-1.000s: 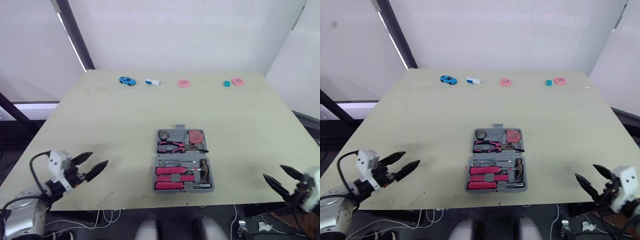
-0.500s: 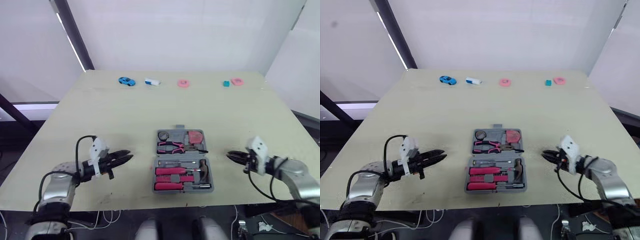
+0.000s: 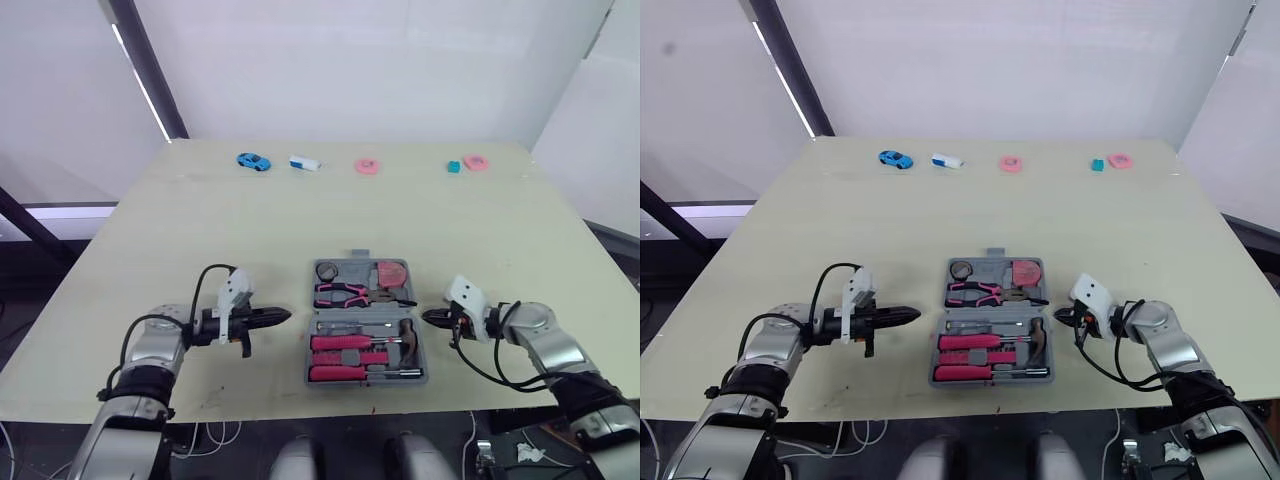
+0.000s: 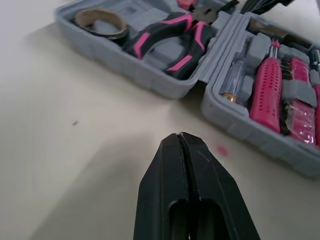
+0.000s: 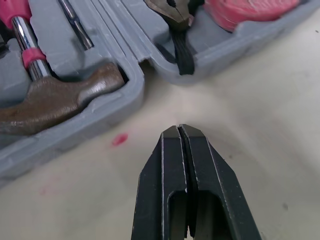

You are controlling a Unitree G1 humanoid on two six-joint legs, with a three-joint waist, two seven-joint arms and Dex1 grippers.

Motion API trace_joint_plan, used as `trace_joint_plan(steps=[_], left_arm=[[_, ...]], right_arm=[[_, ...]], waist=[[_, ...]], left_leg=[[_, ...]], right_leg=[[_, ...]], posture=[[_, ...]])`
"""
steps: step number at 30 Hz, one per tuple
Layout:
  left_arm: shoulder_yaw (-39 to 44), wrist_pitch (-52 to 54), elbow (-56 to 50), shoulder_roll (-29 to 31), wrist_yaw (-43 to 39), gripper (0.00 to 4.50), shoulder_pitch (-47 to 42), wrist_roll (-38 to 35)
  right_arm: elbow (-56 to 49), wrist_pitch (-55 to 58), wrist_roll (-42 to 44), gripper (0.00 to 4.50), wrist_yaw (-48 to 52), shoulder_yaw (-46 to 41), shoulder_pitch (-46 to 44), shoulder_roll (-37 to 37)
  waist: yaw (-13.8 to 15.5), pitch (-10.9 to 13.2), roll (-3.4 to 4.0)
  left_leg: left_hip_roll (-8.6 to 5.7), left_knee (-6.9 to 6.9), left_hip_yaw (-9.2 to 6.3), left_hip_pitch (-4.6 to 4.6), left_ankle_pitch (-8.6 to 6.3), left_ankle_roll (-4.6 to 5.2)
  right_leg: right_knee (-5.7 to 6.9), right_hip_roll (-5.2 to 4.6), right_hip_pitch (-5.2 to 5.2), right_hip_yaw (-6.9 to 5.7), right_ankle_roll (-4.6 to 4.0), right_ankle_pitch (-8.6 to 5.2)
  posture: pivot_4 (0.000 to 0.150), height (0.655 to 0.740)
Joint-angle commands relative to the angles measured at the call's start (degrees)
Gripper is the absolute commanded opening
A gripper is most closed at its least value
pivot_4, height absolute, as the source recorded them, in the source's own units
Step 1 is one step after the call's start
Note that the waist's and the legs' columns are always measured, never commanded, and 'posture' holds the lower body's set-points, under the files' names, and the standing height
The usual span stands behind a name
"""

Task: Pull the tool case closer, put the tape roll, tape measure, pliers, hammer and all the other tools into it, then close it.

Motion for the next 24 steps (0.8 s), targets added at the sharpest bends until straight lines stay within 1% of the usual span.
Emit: trace_joint_plan(steps=[1, 7, 13, 24], left_arm=[[-0.93, -1.1, 2.55, -0.49, -1.27, 0.05, -2.42, 1.34], [-2.68, -3.35, 8.58, -2.17, -1.87, 0.05, -5.94, 4.44], [-2.89, -4.98, 14.16, -4.57, -1.61, 0.05, -8.55, 5.99], [-4.06, -10.39, 19.91, -6.76, -0.05, 0.05, -10.7, 9.94]], right_arm=[[0.08, -1.45, -0.14, 0.0, 0.13, -0.35, -1.39, 0.81], [1.48, -2.62, -1.28, 0.0, -0.06, 0.41, -2.07, 1.75], [3.23, -3.82, -2.76, 0.0, -0.62, 0.8, -2.56, 2.81], [4.1, -4.83, -4.15, 0.0, -0.45, 0.98, -2.77, 3.22]], waist=[[-0.01, 0.0, 0.0], [0.03, 0.0, 0.0], [0.03, 0.0, 0.0], [0.05, -0.03, 0.01]], left_leg=[[0.0, 0.0, -0.01, 0.0, 0.0, 0.0], [0.0, 0.0, -0.01, -0.01, 0.0, 0.0], [-0.01, 0.02, -0.02, -0.01, 0.0, 0.0], [-0.01, 0.03, -0.04, 0.05, 0.0, 0.0]], right_leg=[[0.0, 0.01, 0.0, 0.0, 0.0, 0.0], [0.0, 0.0, 0.0, 0.0, 0.0, 0.0], [0.02, 0.0, 0.0, 0.0, 0.0, 0.0], [0.05, 0.0, 0.06, 0.0, 0.01, 0.01]], posture=[[0.15, 0.74], [0.15, 0.74], [0.15, 0.74], [0.15, 0.74]])
